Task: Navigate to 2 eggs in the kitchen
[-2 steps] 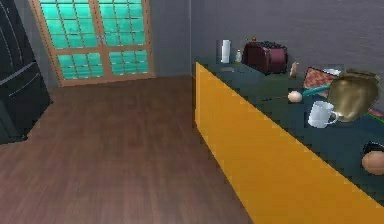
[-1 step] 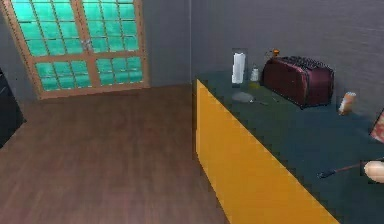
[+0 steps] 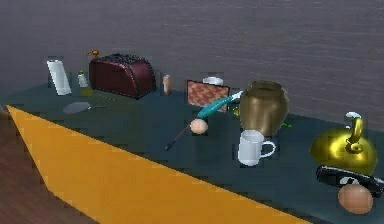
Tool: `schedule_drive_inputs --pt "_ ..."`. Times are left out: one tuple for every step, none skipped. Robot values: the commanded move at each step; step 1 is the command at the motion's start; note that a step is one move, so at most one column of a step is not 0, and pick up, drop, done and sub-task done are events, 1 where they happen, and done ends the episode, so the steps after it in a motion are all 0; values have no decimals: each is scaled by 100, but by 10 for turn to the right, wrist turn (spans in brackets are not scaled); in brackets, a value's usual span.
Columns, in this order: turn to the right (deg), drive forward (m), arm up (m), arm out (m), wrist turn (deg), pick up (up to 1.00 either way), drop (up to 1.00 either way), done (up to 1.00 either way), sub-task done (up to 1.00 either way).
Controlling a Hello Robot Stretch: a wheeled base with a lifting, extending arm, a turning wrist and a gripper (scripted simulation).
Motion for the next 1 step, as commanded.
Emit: schedule_drive_inputs --pt "0 0 0 0 0 0 0 100 0"
